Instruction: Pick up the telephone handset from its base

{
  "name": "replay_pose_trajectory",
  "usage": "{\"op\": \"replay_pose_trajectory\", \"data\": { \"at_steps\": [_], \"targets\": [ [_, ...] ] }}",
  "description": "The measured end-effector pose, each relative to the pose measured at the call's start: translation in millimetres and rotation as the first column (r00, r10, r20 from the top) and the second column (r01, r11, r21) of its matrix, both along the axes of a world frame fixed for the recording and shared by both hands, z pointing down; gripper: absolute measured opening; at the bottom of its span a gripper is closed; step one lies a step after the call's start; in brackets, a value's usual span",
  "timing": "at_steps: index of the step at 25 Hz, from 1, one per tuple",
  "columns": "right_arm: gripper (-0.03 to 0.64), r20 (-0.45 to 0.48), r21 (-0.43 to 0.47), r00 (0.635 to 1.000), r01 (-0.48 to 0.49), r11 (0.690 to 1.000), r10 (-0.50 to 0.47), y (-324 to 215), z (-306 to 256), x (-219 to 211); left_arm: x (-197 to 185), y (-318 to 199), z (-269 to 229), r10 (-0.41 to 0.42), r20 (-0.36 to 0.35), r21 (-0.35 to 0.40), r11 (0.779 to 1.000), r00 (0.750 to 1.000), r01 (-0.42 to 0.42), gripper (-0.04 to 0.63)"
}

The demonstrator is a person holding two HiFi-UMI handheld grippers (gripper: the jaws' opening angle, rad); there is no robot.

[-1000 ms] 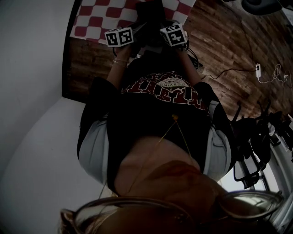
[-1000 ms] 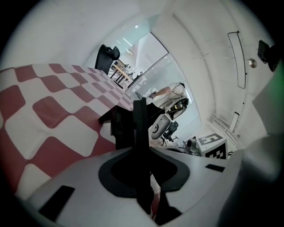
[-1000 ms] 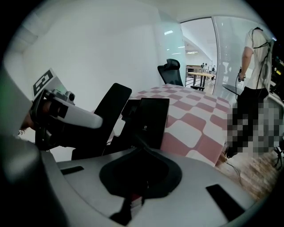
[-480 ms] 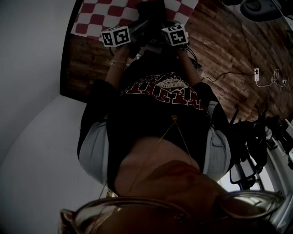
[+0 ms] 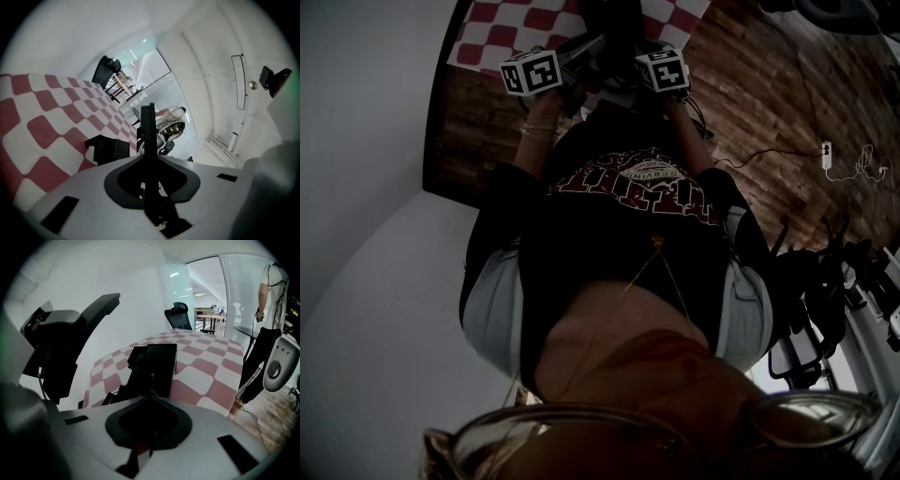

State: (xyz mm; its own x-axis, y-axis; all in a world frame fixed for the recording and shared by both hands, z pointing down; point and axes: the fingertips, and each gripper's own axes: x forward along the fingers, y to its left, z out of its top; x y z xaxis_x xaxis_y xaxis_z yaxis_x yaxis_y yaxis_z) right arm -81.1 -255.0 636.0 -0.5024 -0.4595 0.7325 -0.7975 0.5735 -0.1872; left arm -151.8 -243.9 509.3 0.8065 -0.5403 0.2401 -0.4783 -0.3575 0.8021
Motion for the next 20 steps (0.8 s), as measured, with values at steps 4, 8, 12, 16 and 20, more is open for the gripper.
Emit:
{"op": "replay_pose_trajectory", "data": {
  "at_steps": [4, 8, 12, 16, 20],
  "targets": [
    [0.018, -0.001, -0.01, 1.0, -0.004, 1.0, 0.004, 0.4, -3.1, 1.0, -3.5, -4.0, -18.1, -0.009, -0.01, 0.033, 0.999, 1.0, 0.01, 0.08],
    [0.018, 0.002, -0.017, 1.0, -0.005, 1.0, 0.005, 1.6, -4.0, 0.0, -9.1, -3.6, -30.3, -0.011, -0.028, 0.055, 0.998, 1.0, 0.013, 0.08],
    [0.018, 0.009, -0.01, 1.0, 0.002, 1.0, -0.002, 2.4, -4.7, -3.4, -16.4, -2.3, -46.3, -0.016, -0.054, 0.076, 0.997, 0.998, 0.02, 0.08],
    [0.018, 0.009, -0.021, 1.0, 0.007, 1.0, -0.007, 4.8, -5.7, -4.9, -21.6, -2.3, -60.9, -0.018, -0.061, 0.101, 0.995, 0.998, 0.024, 0.08],
    [0.018, 0.014, -0.023, 1.0, 0.009, 1.0, -0.009, 6.2, -5.6, -4.5, -26.0, 1.1, -67.8, -0.022, -0.083, 0.105, 0.994, 0.996, 0.031, 0.08]
  ]
}}
